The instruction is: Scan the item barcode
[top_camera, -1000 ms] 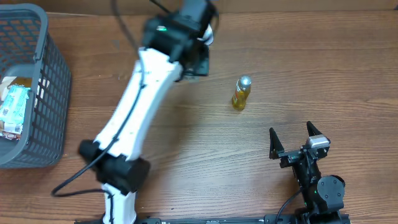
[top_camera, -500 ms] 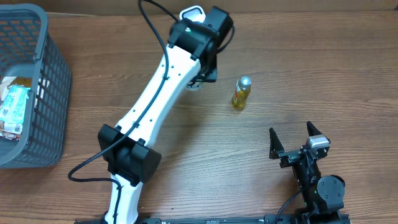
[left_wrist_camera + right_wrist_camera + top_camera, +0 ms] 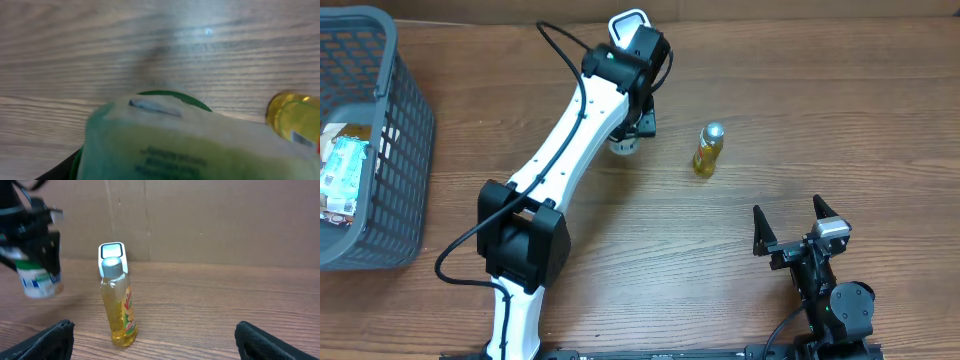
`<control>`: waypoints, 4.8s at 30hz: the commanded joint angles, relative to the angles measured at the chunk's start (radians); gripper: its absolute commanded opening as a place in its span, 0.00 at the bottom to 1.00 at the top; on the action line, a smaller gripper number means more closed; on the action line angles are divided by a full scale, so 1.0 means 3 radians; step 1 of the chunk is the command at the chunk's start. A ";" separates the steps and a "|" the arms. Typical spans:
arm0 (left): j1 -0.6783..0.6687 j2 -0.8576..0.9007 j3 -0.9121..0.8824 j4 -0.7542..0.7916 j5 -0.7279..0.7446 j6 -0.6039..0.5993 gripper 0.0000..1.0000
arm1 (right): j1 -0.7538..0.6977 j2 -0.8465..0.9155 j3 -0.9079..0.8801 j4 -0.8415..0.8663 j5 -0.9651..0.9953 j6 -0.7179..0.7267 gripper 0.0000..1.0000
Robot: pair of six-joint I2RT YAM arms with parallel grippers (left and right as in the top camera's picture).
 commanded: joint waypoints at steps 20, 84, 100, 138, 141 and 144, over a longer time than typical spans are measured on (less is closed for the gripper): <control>-0.0257 -0.0027 -0.0846 0.0810 0.0371 -0.0112 0.58 | -0.0015 -0.0025 -0.0036 0.0019 0.0029 -0.0014 1.00; 0.3925 -0.0192 0.0765 0.0141 -0.0304 0.2889 1.00 | -0.0015 -0.0025 -0.0036 0.0019 0.0029 -0.0014 1.00; 0.4026 0.0849 0.0765 0.0178 0.0071 0.3385 0.99 | -0.0015 -0.0025 -0.0036 0.0019 0.0029 -0.0014 1.00; 0.3992 0.0914 -0.0257 0.1120 -0.0006 0.3933 0.90 | -0.0015 -0.0025 -0.0036 0.0019 0.0029 -0.0014 1.00; 0.3984 0.0913 -0.0266 0.1058 0.0036 0.3811 0.57 | -0.0015 -0.0025 -0.0036 0.0019 0.0029 -0.0014 1.00; 0.3956 0.0913 -0.0244 0.0974 0.0276 0.3806 0.48 | -0.0015 -0.0025 -0.0036 0.0019 0.0029 -0.0014 1.00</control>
